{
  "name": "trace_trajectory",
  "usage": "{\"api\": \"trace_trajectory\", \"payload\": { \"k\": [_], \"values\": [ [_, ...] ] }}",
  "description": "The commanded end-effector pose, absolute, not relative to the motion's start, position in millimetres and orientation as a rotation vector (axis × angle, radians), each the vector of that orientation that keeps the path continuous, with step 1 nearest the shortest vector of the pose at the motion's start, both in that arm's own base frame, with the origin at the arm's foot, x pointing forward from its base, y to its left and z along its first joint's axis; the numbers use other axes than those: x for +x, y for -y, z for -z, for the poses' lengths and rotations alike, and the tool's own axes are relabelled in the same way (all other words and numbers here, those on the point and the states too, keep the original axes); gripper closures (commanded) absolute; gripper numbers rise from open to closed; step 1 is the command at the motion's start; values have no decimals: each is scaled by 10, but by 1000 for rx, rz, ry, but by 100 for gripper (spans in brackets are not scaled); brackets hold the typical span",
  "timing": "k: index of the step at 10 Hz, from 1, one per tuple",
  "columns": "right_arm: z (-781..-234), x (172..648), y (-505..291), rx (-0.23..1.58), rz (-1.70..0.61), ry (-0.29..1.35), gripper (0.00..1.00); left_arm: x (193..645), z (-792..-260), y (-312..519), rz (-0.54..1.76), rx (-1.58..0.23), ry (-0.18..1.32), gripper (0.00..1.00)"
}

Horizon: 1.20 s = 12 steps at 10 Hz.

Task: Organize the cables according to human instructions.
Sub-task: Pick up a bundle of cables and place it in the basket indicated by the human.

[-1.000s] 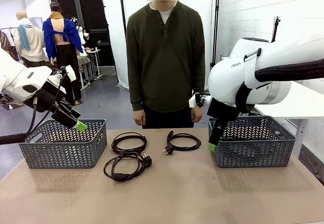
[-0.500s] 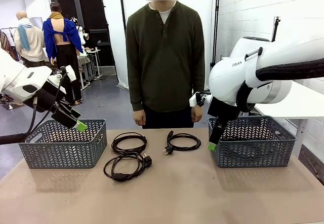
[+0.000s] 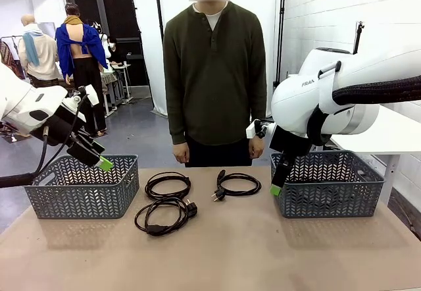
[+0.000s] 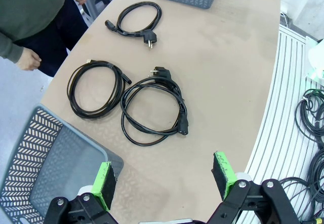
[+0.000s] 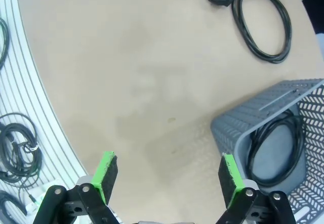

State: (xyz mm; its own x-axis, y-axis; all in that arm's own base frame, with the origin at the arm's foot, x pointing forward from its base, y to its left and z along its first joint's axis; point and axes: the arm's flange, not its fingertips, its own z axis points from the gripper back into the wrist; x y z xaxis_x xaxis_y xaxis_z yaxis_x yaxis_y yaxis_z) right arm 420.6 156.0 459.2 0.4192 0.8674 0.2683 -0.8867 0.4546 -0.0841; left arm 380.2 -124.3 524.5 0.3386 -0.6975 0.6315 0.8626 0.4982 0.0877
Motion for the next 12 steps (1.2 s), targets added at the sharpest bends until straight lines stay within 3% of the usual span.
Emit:
{"api": "trace_trajectory", "payload": {
  "k": [1,12],
  "values": [
    [-4593,4206,-1564,70,-1099,290,0,3812,-5224,1221,1043,-302,672,0],
    [-4593,4206,-1564,70,-1099,290,0,3812,-5224,1221,1043,-302,672,0]
  ]
}}
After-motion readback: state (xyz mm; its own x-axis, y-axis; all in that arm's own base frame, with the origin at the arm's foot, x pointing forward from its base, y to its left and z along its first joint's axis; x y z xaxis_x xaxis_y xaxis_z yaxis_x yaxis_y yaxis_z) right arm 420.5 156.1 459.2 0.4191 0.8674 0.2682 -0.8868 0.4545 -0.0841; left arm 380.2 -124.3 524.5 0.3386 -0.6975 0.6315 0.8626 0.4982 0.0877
